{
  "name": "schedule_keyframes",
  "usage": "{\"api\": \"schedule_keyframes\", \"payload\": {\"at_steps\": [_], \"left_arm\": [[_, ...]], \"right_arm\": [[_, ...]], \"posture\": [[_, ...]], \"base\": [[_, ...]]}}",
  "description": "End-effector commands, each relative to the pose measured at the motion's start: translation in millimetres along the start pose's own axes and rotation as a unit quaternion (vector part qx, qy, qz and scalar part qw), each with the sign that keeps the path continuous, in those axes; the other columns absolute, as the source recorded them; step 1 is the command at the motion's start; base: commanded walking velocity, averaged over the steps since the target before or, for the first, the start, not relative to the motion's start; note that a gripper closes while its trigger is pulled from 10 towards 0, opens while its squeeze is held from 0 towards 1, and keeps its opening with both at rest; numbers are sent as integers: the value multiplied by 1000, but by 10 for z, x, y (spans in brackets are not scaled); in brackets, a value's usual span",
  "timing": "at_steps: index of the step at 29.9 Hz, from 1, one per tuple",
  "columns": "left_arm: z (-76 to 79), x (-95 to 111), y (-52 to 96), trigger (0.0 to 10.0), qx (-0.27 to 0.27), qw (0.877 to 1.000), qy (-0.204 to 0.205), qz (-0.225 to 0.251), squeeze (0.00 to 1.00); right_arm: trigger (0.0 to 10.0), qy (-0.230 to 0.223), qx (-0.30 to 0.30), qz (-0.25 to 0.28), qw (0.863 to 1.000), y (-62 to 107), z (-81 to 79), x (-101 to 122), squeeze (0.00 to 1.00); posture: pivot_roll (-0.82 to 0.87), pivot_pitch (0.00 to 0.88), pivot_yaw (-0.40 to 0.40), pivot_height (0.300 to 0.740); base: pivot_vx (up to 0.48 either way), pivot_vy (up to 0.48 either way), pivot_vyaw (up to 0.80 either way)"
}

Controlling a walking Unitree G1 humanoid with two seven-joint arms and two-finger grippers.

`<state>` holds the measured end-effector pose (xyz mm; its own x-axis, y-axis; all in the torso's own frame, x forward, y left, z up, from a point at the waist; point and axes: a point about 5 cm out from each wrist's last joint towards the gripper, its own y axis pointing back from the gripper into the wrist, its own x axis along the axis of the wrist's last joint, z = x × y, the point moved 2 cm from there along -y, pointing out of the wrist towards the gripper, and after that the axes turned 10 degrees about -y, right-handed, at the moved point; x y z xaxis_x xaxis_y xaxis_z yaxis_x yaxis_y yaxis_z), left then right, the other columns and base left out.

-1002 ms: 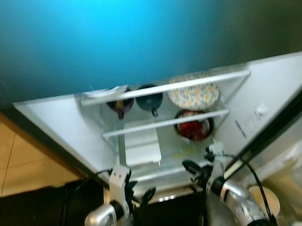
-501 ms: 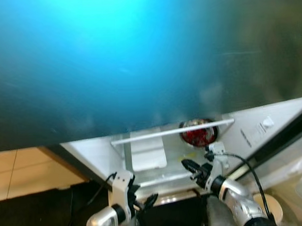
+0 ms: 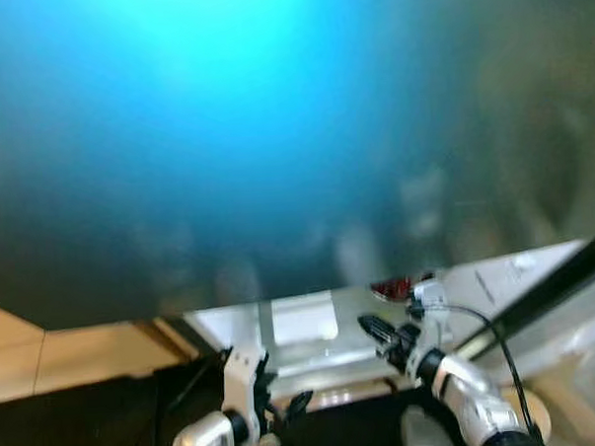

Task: Restocking fridge

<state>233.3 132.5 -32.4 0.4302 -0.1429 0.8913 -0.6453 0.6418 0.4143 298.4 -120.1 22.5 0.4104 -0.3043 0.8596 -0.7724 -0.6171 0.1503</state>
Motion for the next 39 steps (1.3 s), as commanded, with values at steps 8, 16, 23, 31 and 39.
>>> {"api": "schedule_keyframes", "payload": {"at_steps": [8,16,23,31,39], "left_arm": [[18,-48,0,10000,2,1000,-3,-4,0],[10,-168,28,10000,12,1000,12,-25,0],[-28,-360,106,10000,34,997,40,-59,0],[-118,-689,334,10000,87,985,86,-119,0],[-117,-1067,636,10000,152,960,147,-186,0]], "right_arm": [[10000,-20,-18,-19,999,89,69,-163,0],[10000,-40,-74,-67,994,276,216,-448,0],[10000,-63,-125,-97,985,461,304,-688,0],[10000,-91,-184,-141,969,753,373,-1015,0],[10000,-121,-240,-170,948,992,435,-1219,0]], "posture": [[-65,170,10,740],[-64,165,6,740],[-62,167,8,740],[-65,153,12,740],[-65,110,5,740]], "base": [[0,0,0],[0,0,0],[0,0,0],[0,0,0],[-30,0,0]]}}
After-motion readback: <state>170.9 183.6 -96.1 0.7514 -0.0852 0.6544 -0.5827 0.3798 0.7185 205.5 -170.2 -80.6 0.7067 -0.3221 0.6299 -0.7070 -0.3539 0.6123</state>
